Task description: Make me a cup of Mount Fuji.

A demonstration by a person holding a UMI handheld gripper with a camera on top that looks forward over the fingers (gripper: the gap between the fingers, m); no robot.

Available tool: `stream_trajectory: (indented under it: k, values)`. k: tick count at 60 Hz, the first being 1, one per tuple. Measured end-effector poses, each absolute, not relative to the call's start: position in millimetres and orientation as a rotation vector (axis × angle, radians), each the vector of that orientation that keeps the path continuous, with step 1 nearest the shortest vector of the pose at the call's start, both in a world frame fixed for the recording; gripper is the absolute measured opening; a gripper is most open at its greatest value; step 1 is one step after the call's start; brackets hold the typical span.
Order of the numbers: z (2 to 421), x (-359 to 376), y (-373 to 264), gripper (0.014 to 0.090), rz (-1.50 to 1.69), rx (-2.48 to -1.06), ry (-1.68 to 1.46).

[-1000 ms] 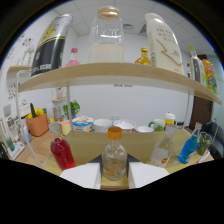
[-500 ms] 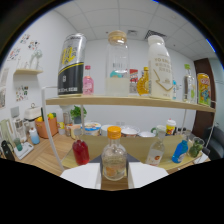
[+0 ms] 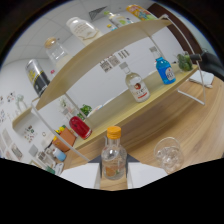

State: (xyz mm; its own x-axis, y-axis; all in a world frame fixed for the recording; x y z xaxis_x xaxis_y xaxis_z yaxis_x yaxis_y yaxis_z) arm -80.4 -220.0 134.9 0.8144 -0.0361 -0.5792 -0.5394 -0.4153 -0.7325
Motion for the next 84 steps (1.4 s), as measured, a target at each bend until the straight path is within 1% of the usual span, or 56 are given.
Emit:
stream_trajectory:
  k: [5,14,29,41,48,59,67,75,81,84]
  values:
    - [138,-81,-216,0.0354,0.763,-1.886,0.593]
    - [144,-74,-208,0.0352,1.057,-1.742,0.883]
    - [146,-60,-204,0.035,1.476,-1.411,1.304]
    - [152,-47,-197,0.0351,1.736,-1.121,1.497]
    - [151,-41,-197,0.0352,1.795,-1.026,1.565]
    - [155,-48,-201,0.035,1.784,-1.097,1.516]
    - [178,-62,-203,0.035,1.639,-1.284,1.326]
    - [215,-84,-209,0.0355,1.294,-1.534,0.926]
    - [243,-108,-210,0.0355,1.0,-1.636,0.632]
    - [244,-120,-211,0.0355,0.866,-1.666,0.515]
